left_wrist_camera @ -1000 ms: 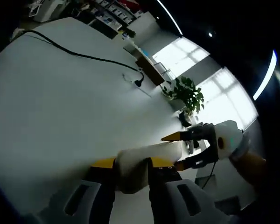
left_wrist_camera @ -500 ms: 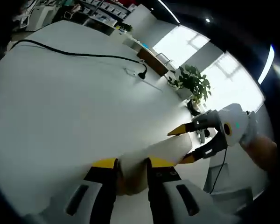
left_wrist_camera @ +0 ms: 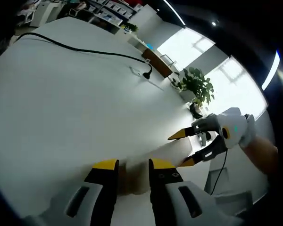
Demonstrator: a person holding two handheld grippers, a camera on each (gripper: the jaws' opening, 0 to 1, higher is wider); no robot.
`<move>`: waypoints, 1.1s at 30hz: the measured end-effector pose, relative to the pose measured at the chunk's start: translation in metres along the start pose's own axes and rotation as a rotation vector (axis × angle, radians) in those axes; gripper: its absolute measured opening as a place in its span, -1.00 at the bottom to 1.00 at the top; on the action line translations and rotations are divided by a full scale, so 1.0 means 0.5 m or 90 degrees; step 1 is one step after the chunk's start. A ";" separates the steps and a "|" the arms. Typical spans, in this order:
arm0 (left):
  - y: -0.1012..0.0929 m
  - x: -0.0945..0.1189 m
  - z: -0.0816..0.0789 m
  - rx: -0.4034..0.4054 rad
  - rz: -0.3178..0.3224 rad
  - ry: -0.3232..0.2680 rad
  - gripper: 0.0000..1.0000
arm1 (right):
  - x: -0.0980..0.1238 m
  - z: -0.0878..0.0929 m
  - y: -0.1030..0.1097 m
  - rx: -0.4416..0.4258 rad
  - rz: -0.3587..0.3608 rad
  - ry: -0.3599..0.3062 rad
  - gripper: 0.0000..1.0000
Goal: Arrange the utensils inside the cutlery case until each visible utensil rests in its matching compartment.
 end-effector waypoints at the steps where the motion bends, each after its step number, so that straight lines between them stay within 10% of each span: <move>1: -0.001 -0.002 0.004 -0.006 -0.003 0.009 -0.50 | -0.002 0.001 0.001 -0.001 -0.002 0.002 -0.22; 14: -0.013 -0.008 0.005 -0.103 -0.020 0.031 -0.55 | -0.018 0.010 0.003 -0.014 -0.027 0.020 -0.23; 23: -0.017 -0.007 0.002 -0.078 -0.030 0.045 -0.56 | 0.008 0.022 0.001 -0.049 -0.015 -0.002 -0.21; 29: -0.013 0.033 -0.044 -0.097 -0.035 0.010 -0.54 | 0.103 0.039 -0.013 -0.153 0.022 -0.126 -0.20; 33: -0.024 0.049 -0.056 -0.129 -0.030 0.032 -0.67 | 0.132 0.076 -0.022 -0.207 0.038 -0.137 -0.56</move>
Point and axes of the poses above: the point that each gripper's makers call its tool centre point, and the gripper's own axes: x roughly backward along the fingers, y roughly to its left, z roughly out of its underside, the point moved 7 cm from there along x, roughly backward along the fingers, and after that the axes turned 3 degrees about -x, right-handed, at the moved point
